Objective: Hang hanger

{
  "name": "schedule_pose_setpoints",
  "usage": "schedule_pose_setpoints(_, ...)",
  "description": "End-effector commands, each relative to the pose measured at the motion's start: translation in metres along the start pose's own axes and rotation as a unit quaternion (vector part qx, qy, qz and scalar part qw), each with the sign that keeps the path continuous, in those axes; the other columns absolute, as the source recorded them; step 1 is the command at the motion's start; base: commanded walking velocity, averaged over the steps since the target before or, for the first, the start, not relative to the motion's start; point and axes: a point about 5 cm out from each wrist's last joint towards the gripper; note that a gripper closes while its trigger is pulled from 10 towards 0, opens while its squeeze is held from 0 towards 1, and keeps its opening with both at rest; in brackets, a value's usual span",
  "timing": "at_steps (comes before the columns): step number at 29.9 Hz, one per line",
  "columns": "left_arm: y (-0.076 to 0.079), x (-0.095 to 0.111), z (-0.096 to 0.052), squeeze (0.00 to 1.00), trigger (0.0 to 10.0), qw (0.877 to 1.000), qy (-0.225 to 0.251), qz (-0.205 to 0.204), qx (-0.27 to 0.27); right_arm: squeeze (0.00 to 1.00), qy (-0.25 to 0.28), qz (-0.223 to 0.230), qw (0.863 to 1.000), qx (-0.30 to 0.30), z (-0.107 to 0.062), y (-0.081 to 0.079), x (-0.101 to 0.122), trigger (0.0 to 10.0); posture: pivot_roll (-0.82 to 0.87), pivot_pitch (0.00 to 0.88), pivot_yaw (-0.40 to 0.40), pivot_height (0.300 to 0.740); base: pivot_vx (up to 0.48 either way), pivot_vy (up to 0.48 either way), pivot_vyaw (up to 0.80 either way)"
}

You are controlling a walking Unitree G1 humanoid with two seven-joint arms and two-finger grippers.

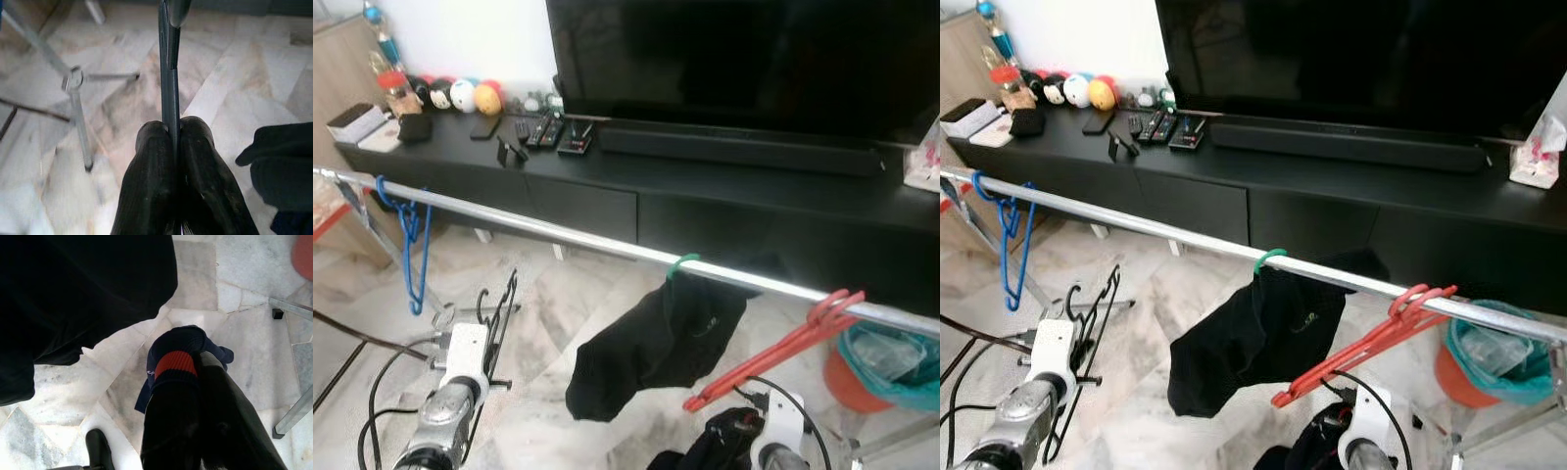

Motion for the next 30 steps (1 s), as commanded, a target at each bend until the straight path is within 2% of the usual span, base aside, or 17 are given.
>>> schedule_pose_setpoints(1,-0.005,-0.016,-0.005,0.00,10.0,0.999,-0.040,0.000,0.005,0.00,-0.009,0.002,1.000,-0.004,-0.002,0.001,-0.009,10.0,0.09,0.000,0.085,0.740,0.000,0.000,0.00)
schedule_pose_setpoints(5,-0.003,-0.041,-0.015,0.00,10.0,0.995,-0.098,-0.011,0.009,0.00,-0.020,0.004,1.000,-0.015,-0.007,0.007,-0.024,10.0,0.07,0.000,0.103,0.740,0.000,0.000,0.00)
schedule_pose_setpoints(9,0.001,-0.058,-0.024,0.00,10.0,0.992,-0.126,-0.011,0.003,0.00,-0.033,0.001,0.999,-0.023,-0.013,0.014,-0.037,10.0,0.04,0.000,0.111,0.740,0.000,0.000,0.00)
schedule_pose_setpoints(12,0.009,-0.075,-0.034,0.00,10.0,0.989,-0.151,-0.001,-0.012,0.00,-0.050,-0.006,0.998,-0.033,-0.019,0.023,-0.051,10.0,0.02,0.000,0.107,0.740,0.000,0.000,0.00)
schedule_pose_setpoints(16,0.016,-0.106,-0.056,0.00,10.0,0.979,-0.205,0.000,-0.013,0.00,-0.080,-0.023,0.995,-0.047,-0.032,0.040,-0.073,10.0,-0.01,0.000,0.088,0.740,0.000,0.000,0.00)
schedule_pose_setpoints(20,0.021,-0.110,-0.059,0.00,10.0,0.977,-0.214,-0.015,-0.008,0.00,-0.091,-0.028,0.993,-0.067,-0.038,0.052,-0.080,10.0,-0.02,0.000,0.052,0.740,0.000,0.000,0.00)
schedule_pose_setpoints(25,0.024,-0.098,-0.049,0.00,10.0,0.979,-0.203,-0.024,0.002,0.00,-0.086,-0.036,0.993,-0.074,-0.039,0.058,-0.076,10.0,0.01,0.000,0.002,0.740,0.000,0.000,0.00)
schedule_pose_setpoints(29,0.028,-0.097,-0.048,0.00,10.0,0.979,-0.203,-0.013,-0.004,0.00,-0.083,-0.036,0.993,-0.077,-0.038,0.061,-0.073,10.0,0.04,0.000,-0.007,0.740,0.000,0.000,0.00)
schedule_pose_setpoints(30,0.025,-0.101,-0.051,0.00,10.0,0.978,-0.208,-0.011,-0.006,0.00,-0.074,-0.027,0.994,-0.079,-0.038,0.061,-0.071,10.0,0.04,0.000,-0.007,0.740,0.000,0.000,0.00)
Point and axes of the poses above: a point about 5 cm out from each wrist's last joint towards the gripper, its own z axis pointing out of the wrist towards the gripper, its own x axis along the axis of the wrist's last joint, y = z × x, and after that the axes turned 15 degrees about z, right-handed
